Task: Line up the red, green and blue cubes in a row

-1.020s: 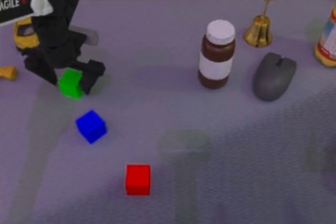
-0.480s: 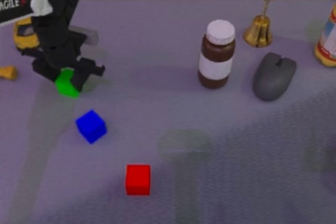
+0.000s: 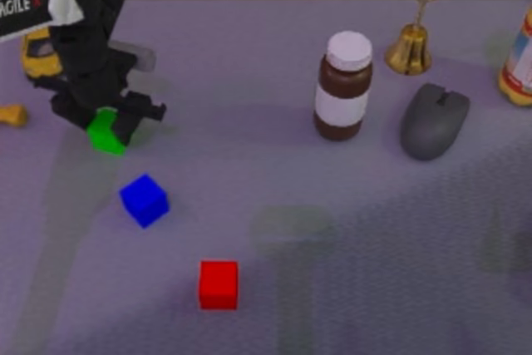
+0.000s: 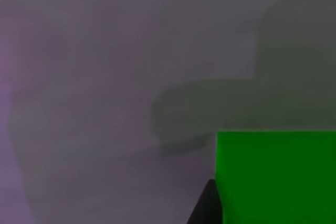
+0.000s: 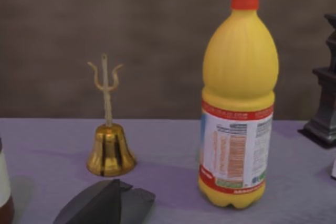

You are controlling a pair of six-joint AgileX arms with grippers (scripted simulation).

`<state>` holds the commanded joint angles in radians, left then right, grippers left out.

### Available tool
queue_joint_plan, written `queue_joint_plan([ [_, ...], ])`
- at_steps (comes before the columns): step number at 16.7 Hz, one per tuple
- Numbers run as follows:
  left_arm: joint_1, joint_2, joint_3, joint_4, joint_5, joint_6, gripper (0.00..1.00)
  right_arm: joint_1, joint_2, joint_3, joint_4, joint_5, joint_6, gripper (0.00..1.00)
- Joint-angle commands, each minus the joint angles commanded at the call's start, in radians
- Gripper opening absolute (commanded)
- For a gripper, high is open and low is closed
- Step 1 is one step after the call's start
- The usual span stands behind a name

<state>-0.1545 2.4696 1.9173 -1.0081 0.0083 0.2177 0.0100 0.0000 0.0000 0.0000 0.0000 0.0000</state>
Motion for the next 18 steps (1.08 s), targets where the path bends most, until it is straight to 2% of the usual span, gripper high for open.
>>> queue_joint_plan([
  [3, 0.004, -0.009, 0.035, -0.042, -0.002, 0.000, 0.00, 0.000, 0.000, 0.000, 0.000, 0.000, 0.000, 1.00],
  [9, 0.019, -0.065, 0.159, -0.226, -0.001, -0.001, 0.00, 0.000, 0.000, 0.000, 0.000, 0.000, 0.000, 1.00],
  [15, 0.004, -0.068, 0.155, -0.224, -0.002, -0.013, 0.00, 0.000, 0.000, 0.000, 0.000, 0.000, 0.000, 1.00],
  [18, -0.065, -0.095, 0.117, -0.214, -0.004, -0.110, 0.00, 0.000, 0.000, 0.000, 0.000, 0.000, 0.000, 1.00],
])
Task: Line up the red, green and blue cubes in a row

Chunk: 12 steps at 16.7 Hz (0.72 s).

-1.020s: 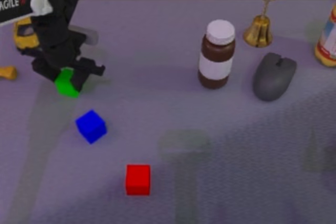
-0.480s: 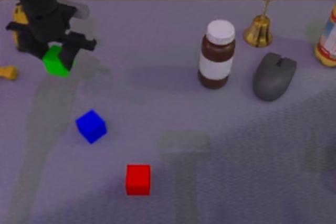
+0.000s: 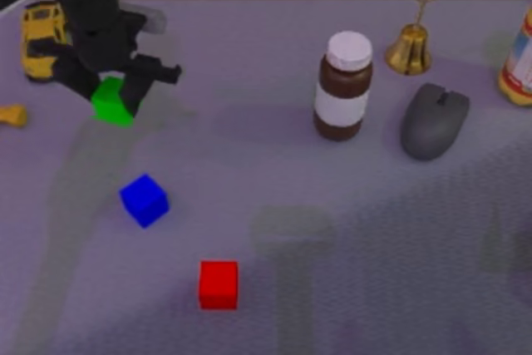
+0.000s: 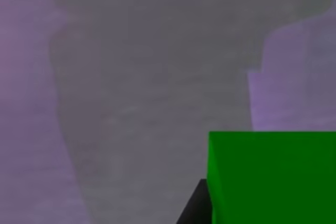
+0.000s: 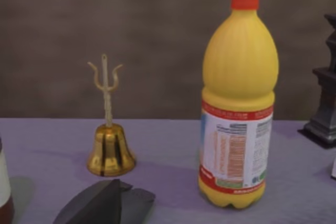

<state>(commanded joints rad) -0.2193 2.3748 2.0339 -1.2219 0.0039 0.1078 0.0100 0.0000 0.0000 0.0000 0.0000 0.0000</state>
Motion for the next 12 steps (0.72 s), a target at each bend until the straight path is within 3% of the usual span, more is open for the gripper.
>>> queue_joint_plan([
  [4, -0.165, -0.071, -0.104, 0.026, -0.004, -0.235, 0.00, 0.000, 0.000, 0.000, 0.000, 0.000, 0.000, 1.00],
  [12, -0.553, -0.250, -0.370, 0.092, -0.007, -0.834, 0.00, 0.000, 0.000, 0.000, 0.000, 0.000, 0.000, 1.00],
])
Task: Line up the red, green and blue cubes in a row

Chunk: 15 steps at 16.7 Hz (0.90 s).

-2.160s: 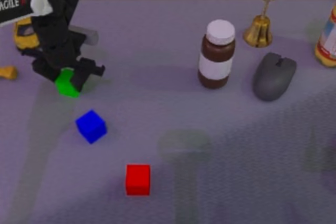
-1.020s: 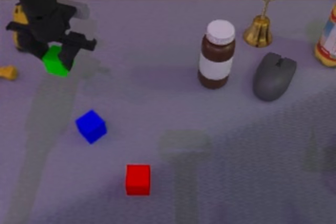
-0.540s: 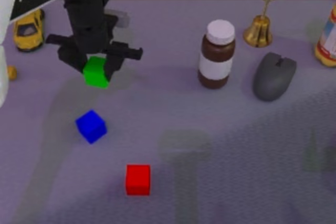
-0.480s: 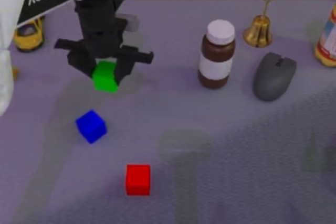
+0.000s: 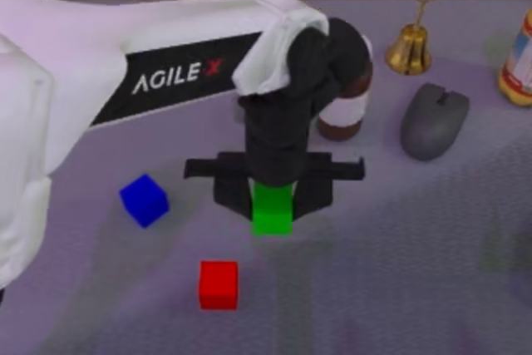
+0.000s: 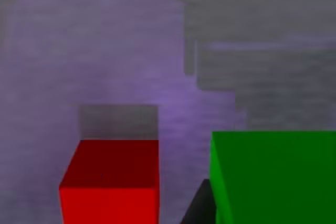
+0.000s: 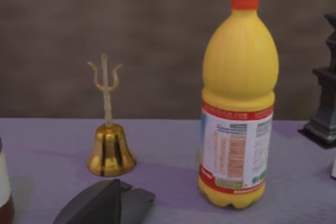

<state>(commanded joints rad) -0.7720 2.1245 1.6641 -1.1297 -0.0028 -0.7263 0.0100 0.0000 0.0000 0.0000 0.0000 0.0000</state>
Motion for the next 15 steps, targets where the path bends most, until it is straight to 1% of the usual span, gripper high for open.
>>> queue_joint_plan([
  [3, -0.093, -0.056, -0.064, 0.025, -0.004, -0.122, 0.00, 0.000, 0.000, 0.000, 0.000, 0.000, 0.000, 1.00],
  [5, -0.118, -0.072, -0.081, 0.033, -0.005, -0.152, 0.00, 0.000, 0.000, 0.000, 0.000, 0.000, 0.000, 1.00],
  [11, -0.113, -0.062, -0.091, 0.048, -0.005, -0.150, 0.00, 0.000, 0.000, 0.000, 0.000, 0.000, 0.000, 1.00],
  [15, -0.115, -0.017, -0.171, 0.176, -0.006, -0.146, 0.00, 0.000, 0.000, 0.000, 0.000, 0.000, 0.000, 1.00],
])
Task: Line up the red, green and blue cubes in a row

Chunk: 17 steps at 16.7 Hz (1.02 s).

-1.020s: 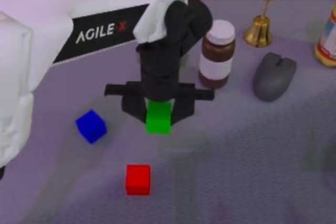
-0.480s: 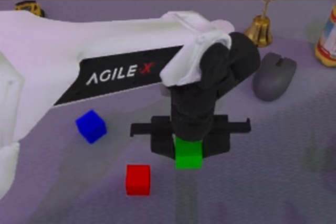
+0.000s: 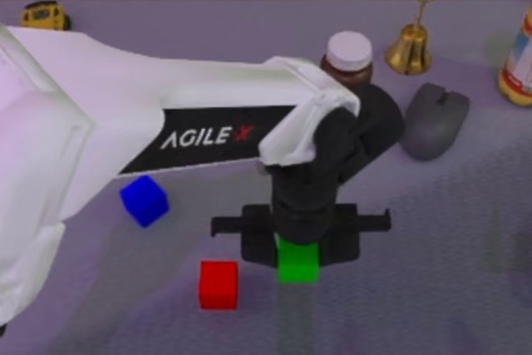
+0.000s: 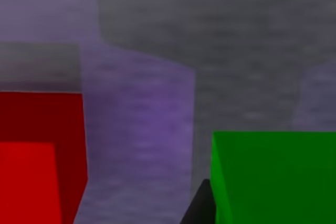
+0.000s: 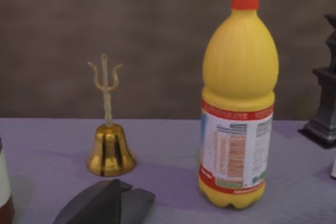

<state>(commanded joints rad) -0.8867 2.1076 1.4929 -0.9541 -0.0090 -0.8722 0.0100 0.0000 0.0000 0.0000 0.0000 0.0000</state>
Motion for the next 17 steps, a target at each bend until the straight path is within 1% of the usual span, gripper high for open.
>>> queue_joint_plan([
  [3, 0.000, 0.032, -0.053, 0.090, 0.002, -0.001, 0.00, 0.000, 0.000, 0.000, 0.000, 0.000, 0.000, 1.00],
  [7, 0.000, 0.037, -0.060, 0.101, 0.002, -0.001, 0.00, 0.000, 0.000, 0.000, 0.000, 0.000, 0.000, 1.00],
  [17, 0.000, 0.037, -0.060, 0.101, 0.002, -0.001, 0.75, 0.000, 0.000, 0.000, 0.000, 0.000, 0.000, 1.00],
])
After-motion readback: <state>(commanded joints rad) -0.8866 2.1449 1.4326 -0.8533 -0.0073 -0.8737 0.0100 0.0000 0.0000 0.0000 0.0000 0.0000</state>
